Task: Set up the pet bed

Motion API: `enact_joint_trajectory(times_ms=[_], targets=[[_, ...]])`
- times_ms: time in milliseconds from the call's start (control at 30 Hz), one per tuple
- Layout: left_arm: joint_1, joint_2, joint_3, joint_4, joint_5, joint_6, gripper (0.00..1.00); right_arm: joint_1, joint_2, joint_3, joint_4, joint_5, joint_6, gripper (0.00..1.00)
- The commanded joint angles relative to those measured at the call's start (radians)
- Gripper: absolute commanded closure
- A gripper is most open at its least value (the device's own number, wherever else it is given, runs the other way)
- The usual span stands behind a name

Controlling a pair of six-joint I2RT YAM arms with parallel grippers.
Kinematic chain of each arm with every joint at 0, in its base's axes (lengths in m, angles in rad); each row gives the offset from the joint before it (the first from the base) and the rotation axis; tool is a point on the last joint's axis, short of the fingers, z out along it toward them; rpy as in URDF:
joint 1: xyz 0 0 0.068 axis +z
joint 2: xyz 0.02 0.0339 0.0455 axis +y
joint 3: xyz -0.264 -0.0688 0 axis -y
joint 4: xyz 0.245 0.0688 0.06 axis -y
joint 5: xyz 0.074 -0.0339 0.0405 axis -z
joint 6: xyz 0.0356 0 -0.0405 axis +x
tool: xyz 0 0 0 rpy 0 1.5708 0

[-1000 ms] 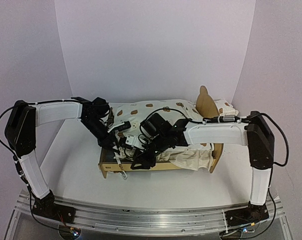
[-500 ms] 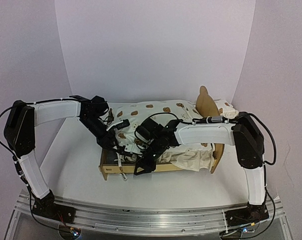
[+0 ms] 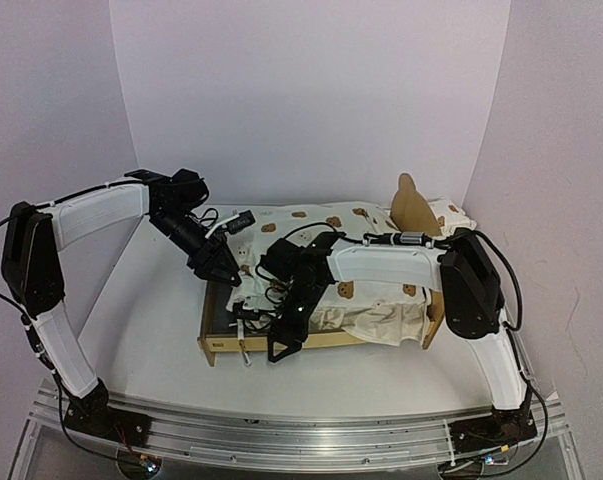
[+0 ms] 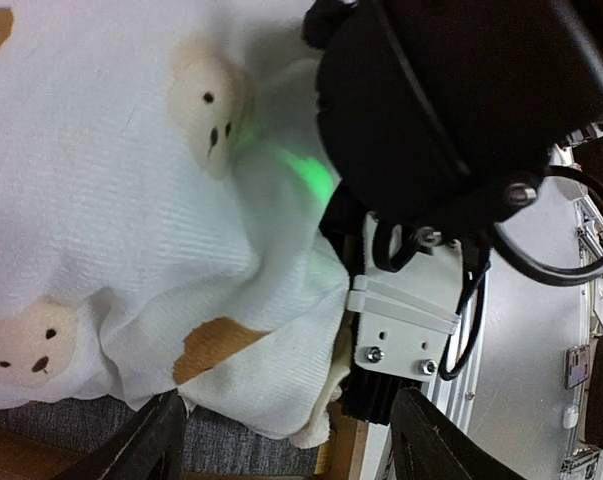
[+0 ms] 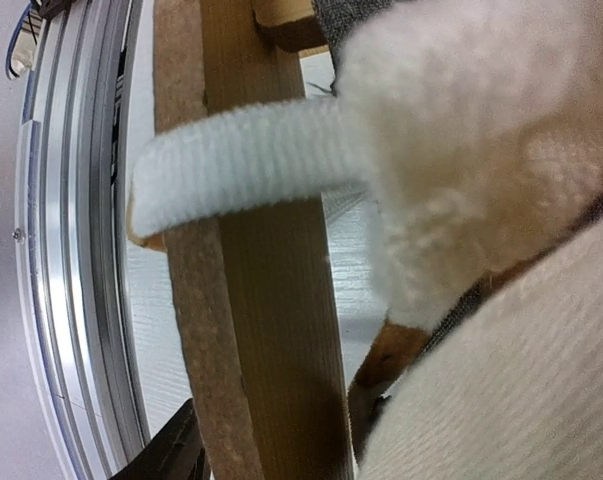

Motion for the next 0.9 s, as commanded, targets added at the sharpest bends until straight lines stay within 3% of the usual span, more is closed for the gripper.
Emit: enact_joint_trajectory(times_ms=[0,233,467,567,700,867], targets=[[0.007,-0.101,-0.005,0.021,0.071,0.001,0.29,0.017,0.043,-0.033,-0.086,0.097,0.022,0.35],[0.007,-0.136,-0.022,0.060,0.099,-0.007,0.28,0.017,-0.190,0.027,-0.055,0.038,0.083,0.16],[0.002,-0.138,-0.034,0.081,0.041,-0.001,0.28,-0.008,-0.303,0.006,-0.036,-0.039,0.212,0.15],[-0.033,-0.148,-0.078,0.098,-0.064,-0.001,0.30,-0.047,-0.322,-0.022,-0.036,-0.025,0.318,0.24],[-0.139,-0.173,-0.164,0.159,-0.235,-0.001,0.30,-0.067,-0.321,-0.053,-0.033,0.014,0.463,0.54],[-0.176,-0.161,-0.222,0.226,-0.295,-0.007,0.30,-0.074,-0.314,-0.090,-0.014,0.009,0.543,0.61]])
